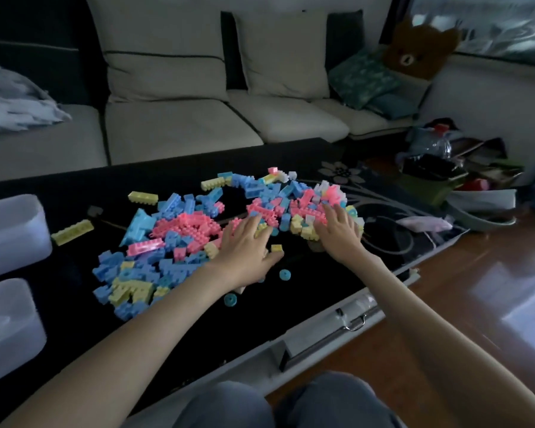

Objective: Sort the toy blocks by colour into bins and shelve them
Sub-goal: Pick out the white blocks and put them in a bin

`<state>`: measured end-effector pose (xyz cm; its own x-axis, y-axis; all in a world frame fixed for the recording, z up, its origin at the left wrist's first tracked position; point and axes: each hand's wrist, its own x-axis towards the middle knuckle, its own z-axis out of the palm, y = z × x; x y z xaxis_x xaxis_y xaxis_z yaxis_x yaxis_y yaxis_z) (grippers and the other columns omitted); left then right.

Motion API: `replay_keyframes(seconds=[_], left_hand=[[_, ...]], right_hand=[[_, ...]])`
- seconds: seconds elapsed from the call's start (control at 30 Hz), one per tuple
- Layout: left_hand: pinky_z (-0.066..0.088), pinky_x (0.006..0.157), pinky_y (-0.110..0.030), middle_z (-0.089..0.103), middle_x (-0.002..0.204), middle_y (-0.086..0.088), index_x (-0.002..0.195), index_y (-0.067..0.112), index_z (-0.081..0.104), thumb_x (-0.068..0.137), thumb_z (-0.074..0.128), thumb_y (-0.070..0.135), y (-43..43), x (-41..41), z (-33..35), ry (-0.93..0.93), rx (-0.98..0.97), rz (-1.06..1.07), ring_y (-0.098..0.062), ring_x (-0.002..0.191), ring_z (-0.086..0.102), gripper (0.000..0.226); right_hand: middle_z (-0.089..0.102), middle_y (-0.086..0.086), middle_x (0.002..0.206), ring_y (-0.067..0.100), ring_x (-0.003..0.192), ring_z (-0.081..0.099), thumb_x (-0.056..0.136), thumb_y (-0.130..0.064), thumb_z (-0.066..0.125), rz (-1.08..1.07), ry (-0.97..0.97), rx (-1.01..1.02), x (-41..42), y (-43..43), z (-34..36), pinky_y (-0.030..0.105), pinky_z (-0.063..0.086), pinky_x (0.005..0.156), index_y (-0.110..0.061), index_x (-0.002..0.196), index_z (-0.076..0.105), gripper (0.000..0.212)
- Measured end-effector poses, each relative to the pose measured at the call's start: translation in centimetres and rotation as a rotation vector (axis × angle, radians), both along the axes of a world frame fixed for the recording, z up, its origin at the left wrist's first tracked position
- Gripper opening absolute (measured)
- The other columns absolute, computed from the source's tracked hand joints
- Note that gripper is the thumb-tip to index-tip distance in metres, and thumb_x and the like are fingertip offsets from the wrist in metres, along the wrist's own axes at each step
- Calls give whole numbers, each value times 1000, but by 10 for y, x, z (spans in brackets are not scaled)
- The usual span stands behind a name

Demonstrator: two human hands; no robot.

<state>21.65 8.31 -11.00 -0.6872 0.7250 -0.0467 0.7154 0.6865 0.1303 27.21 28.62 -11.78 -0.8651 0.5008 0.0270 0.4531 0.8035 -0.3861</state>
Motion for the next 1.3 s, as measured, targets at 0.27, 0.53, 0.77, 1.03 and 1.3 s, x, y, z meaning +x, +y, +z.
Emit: replay_keyframes(seconds=[0.27,0.53,0.77,1.03,1.3], left_hand=[[22,106,-39,39,143,-3,141,27,39,101,32,27,81,-39,12,30,120,-82,-23,134,24,40],[46,91,-36,56,107,-2,104,13,60,94,50,16,131,-77,2,-130,17,-119,-21,106,53,14],[38,71,-25,52,99,-1,98,13,59,92,55,25,129,-81,6,-167,36,-133,-17,90,53,14],[36,61,-25,51,85,-3,71,17,42,87,59,26,133,-86,22,-173,189,-62,-15,72,46,25],[45,69,-36,56,103,-12,107,12,45,94,41,3,159,-95,23,-175,423,-24,-23,82,56,16]], right_hand=[[33,16,146,27,135,31,101,-20,25,52,-74,-220,3,59,2,29,24,107,-4,137,43,43],[57,-5,126,9,114,52,95,-2,41,210,79,-189,8,109,0,16,35,93,-24,127,55,41],[53,-10,109,5,98,47,92,-13,57,401,39,-106,0,109,-7,3,35,76,-23,124,55,33],[56,-5,96,8,81,52,93,-20,50,277,288,-50,-26,116,13,16,38,66,-19,103,59,14],[53,15,108,29,99,52,98,-17,41,-62,306,-144,-97,149,12,29,38,77,-5,105,48,16]])
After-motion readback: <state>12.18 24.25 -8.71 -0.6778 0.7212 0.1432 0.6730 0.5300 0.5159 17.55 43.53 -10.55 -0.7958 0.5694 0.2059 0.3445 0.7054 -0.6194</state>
